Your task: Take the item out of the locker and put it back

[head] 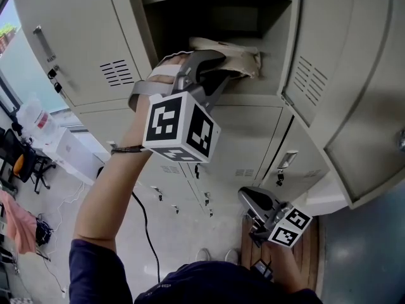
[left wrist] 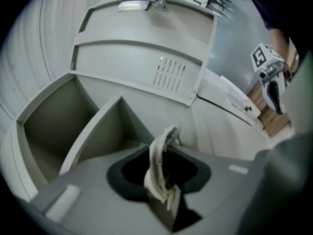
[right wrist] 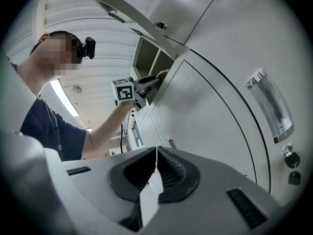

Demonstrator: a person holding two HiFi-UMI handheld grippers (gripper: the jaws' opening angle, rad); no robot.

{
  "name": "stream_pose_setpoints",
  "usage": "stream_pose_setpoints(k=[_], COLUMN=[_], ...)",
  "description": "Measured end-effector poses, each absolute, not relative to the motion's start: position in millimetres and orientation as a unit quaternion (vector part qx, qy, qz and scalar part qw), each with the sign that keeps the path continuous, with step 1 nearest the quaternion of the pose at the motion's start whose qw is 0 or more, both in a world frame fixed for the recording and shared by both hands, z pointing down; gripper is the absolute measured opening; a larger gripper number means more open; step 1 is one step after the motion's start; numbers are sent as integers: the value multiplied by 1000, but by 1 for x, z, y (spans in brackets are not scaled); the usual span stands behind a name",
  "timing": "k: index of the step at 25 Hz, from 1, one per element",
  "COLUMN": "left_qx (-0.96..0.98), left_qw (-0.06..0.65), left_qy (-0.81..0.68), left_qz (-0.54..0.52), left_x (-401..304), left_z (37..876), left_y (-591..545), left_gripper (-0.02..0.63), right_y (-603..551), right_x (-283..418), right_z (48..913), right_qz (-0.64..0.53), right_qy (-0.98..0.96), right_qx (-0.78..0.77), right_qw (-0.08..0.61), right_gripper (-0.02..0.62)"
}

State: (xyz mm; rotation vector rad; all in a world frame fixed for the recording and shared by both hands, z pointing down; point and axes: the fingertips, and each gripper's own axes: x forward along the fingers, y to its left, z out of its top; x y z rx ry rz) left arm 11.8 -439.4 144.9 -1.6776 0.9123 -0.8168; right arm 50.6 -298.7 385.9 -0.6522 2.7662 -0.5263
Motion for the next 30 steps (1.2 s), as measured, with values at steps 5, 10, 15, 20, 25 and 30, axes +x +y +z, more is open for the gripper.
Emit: stream_pose_setpoints(k=[5, 10, 15, 20, 25, 30], left_qx=[-698, -733, -766, -803, -849, -880], left_qw=[519, 500, 476, 426, 342, 266], left_qy=[377, 385, 385, 390, 388, 389], left_qz=[-318, -253, -197, -148, -105, -56], left_x=[12, 4, -13, -31, -56, -81], left_z=[137, 123, 136, 167, 209, 251], left_y=[-418, -378, -341, -316, -306, -300], left_gripper=[107, 107, 106, 106, 104, 83], right_y=[-294, -291, -287, -282, -273, -267], right_x=[43, 36, 20, 1, -19, -27], right_z=[385, 377, 363, 350, 344, 342], right_qz=[-180, -170, -146, -124, -100, -89], right_qy=[950, 951, 956, 960, 965, 963], right_qx=[-224, -227, -228, -231, -234, -247], right_qw=[125, 124, 112, 95, 70, 61], right_gripper=[8, 8, 6, 8, 6, 6])
